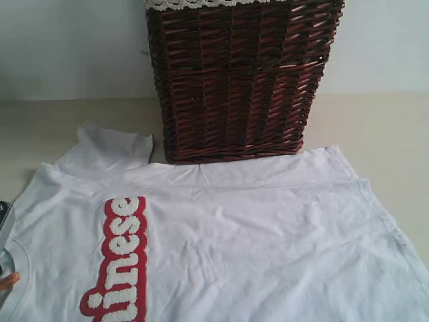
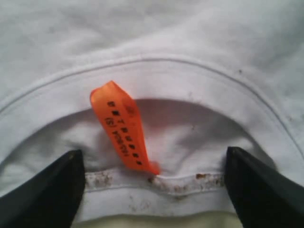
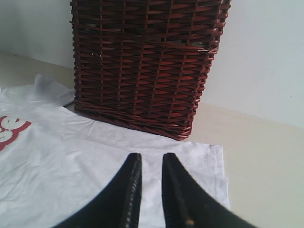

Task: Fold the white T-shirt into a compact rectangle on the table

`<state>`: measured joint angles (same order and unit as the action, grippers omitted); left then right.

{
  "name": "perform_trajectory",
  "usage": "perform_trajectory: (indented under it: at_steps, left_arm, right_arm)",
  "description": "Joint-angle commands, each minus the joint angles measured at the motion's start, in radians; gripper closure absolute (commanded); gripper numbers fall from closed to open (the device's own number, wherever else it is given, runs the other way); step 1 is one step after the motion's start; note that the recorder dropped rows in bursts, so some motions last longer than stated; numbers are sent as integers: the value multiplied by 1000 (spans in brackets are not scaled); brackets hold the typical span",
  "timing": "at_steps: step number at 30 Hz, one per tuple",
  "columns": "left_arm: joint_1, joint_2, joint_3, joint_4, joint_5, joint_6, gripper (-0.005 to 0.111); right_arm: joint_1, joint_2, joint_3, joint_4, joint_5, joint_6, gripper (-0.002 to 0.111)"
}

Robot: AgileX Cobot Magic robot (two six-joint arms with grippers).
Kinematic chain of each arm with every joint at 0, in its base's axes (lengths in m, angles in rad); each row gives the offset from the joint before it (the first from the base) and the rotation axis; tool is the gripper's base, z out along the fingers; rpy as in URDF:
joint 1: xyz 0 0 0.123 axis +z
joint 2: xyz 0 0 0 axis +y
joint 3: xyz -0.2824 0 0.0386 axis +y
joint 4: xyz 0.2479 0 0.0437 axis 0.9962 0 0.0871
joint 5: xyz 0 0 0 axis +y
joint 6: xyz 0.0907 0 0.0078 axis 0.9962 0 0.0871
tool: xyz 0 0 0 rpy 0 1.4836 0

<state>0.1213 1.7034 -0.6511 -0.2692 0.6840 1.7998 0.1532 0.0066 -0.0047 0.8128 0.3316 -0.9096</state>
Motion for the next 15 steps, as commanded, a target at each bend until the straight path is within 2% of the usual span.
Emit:
perform_trajectory:
  at_steps: [1,15]
  left_arm:
    - [-3,27,8,1,-8,2,28]
    - [-3,25,8,-14,1,-1,28]
  right_arm:
    - [2,-7,5,-4,-1,-3,91]
    - [2,-7,5,-4,-1,-3,91]
